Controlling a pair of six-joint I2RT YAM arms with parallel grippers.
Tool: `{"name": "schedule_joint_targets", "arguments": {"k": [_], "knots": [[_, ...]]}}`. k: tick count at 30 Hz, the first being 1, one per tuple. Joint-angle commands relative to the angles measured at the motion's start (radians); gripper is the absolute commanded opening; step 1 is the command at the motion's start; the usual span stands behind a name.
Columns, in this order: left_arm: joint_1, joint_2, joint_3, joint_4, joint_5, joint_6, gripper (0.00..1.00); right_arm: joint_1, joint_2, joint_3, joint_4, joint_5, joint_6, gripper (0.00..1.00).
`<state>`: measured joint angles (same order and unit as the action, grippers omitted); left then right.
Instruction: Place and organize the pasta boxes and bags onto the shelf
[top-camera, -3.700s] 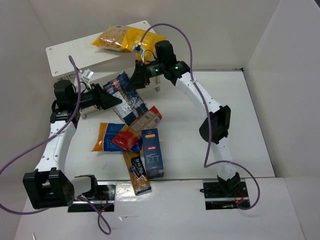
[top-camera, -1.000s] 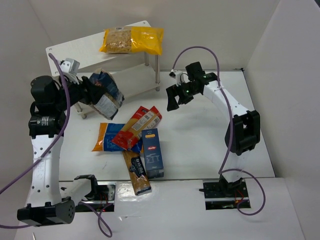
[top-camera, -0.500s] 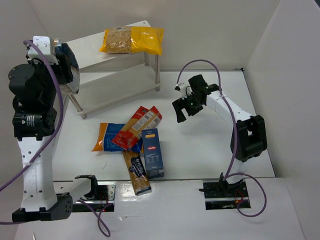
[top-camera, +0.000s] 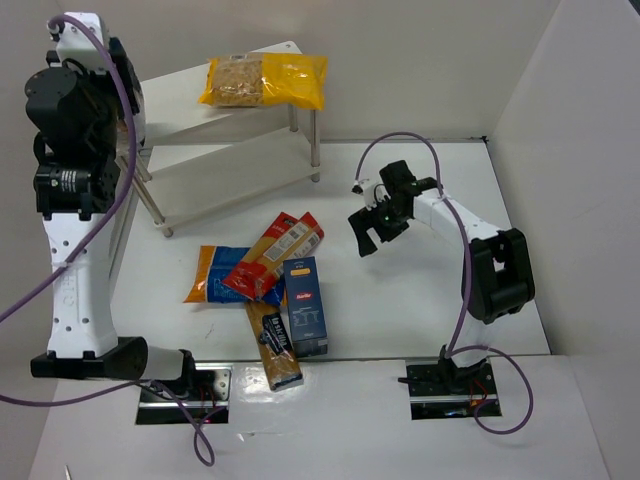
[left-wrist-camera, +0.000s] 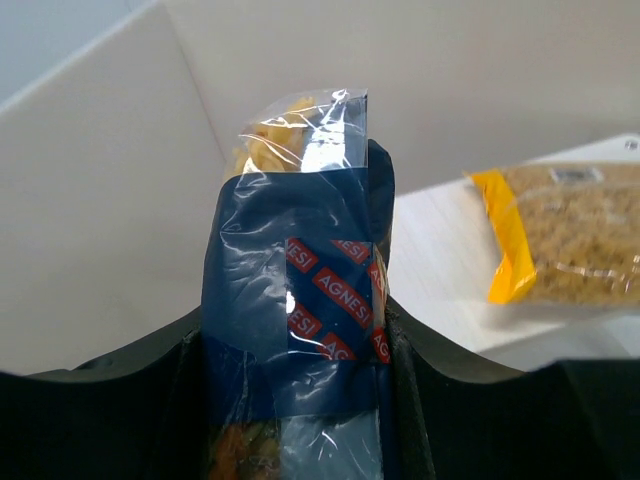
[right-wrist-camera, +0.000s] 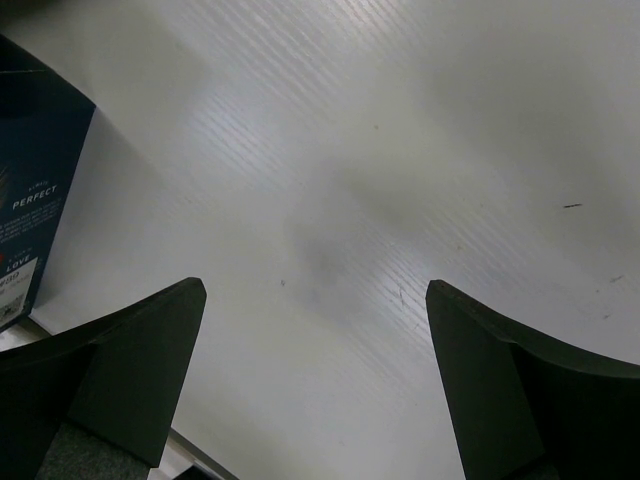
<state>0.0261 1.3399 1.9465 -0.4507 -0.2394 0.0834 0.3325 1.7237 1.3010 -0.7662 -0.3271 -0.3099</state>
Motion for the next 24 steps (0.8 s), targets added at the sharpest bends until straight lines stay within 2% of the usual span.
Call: {"name": "schedule_joint_targets", "arguments": {"k": [1,15,24], "knots": [[-0.005,0.002,0.144,0.202,-0.021,0.03,0.0,-0.036,0.008,-0.005,0.047,-0.05,-0.029,1.0],[-0.005,0.191,0.291,0.234,-0.07,0.073,0.0,-0.046,0.027,-0.025,0.047,-0.096,-0.067,1.0],[0.014,0.237,0.226,0.265,-0.103,0.093,0.0,-0.046,0.036,-0.025,0.038,-0.105,-0.067,1.0]]}}
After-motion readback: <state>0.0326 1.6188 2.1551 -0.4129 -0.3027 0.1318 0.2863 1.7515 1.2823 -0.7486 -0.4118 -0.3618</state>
